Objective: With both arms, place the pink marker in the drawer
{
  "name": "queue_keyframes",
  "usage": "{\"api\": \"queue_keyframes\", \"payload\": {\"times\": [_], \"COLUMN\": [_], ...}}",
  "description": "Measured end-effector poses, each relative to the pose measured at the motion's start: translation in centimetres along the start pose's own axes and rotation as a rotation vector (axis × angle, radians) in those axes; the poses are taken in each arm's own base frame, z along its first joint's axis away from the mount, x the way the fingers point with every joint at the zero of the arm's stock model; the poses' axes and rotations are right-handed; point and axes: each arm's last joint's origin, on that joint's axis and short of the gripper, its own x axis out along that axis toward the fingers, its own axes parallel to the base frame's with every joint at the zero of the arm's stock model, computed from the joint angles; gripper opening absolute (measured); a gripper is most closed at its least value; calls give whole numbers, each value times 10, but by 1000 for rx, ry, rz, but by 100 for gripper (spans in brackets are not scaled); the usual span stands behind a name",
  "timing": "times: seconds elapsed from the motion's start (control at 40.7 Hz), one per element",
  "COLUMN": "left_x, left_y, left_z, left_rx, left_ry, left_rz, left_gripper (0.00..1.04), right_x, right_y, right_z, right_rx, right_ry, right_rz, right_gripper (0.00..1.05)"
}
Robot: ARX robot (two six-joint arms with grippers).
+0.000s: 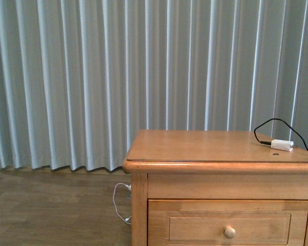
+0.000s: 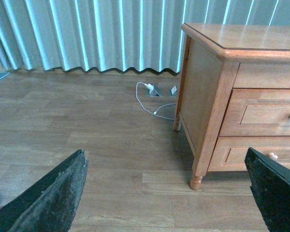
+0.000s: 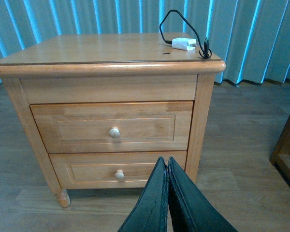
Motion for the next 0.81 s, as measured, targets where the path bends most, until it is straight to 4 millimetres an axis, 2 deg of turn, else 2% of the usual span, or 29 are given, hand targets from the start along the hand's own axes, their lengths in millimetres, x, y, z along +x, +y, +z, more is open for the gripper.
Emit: {"api": "queue_keyframes", "payload": {"times": [0.246, 0.811], "left_x": [0, 0], "left_y": [0, 0], "left_z": [0, 0], "left_rx": [0, 0], "left_ry": [0, 0], "left_rz": [0, 0], "left_gripper": [99, 99], "right_x": [-7, -19], "right_y": [0, 0], "right_z": [-10, -10], "right_rx": [-1, 0], "right_ry": [-6, -12], "right_rz": [0, 0], "right_gripper": [1, 1]}}
